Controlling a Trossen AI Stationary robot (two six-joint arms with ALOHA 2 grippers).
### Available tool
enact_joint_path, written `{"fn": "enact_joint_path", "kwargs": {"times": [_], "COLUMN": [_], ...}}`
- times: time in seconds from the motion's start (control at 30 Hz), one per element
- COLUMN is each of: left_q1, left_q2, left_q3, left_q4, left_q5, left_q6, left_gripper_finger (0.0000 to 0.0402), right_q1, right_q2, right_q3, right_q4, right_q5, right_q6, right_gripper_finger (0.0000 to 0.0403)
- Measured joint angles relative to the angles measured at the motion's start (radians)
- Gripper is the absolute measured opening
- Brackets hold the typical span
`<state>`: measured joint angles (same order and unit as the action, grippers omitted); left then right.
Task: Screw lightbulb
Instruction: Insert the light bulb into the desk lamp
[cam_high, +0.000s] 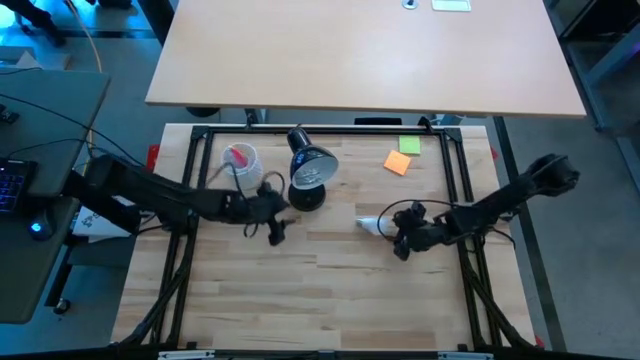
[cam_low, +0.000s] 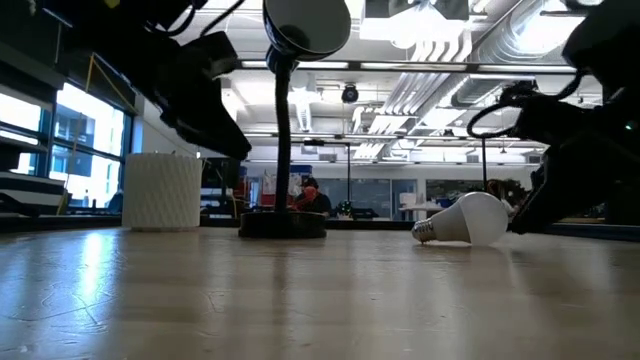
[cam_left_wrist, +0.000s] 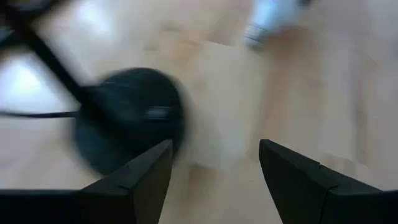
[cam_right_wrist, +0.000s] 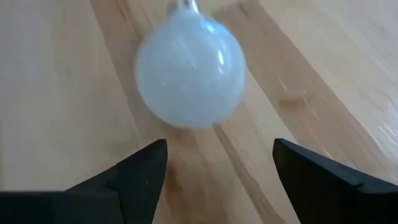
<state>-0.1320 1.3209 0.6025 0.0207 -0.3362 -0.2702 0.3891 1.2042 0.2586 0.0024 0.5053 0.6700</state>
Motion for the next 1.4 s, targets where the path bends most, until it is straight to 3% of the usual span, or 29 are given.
{"fn": "enact_joint_path", "kwargs": {"times": [0.2, 0.4, 0.7, 1.0, 1.27, 1.4], "left_q1": [-0.032, 0.010, 0.061, 0.057, 0.006, 0.023], "left_q2": [0.226, 0.370, 0.429, 0.429, 0.415, 0.415], "left_q3": [0.000, 0.003, 0.052, 0.061, 0.060, 0.069], "left_q4": [0.357, 0.599, 0.612, 0.582, 0.443, 0.448], "left_q5": [0.032, 0.048, 0.125, 0.149, 0.151, 0.170], "left_q6": [0.087, 0.123, 0.124, 0.125, 0.122, 0.116], "left_gripper_finger": [0.0237, 0.0237, 0.0236, 0.0236, 0.0236, 0.0236], "right_q1": [0.008, 0.004, -0.023, -0.056, -0.099, -0.143], "right_q2": [0.001, 0.008, 0.133, 0.280, 0.306, 0.311], "right_q3": [-0.127, -0.166, -0.107, -0.034, -0.026, -0.026], "right_q4": [0.347, 0.441, 0.535, 0.625, 0.624, 0.647], "right_q5": [0.011, 0.050, 0.058, -0.047, -0.053, -0.140], "right_q6": [-0.021, -0.072, -0.225, -0.283, -0.264, -0.269], "right_gripper_finger": [0.0291, 0.0291, 0.0291, 0.0291, 0.0291, 0.0291]}}
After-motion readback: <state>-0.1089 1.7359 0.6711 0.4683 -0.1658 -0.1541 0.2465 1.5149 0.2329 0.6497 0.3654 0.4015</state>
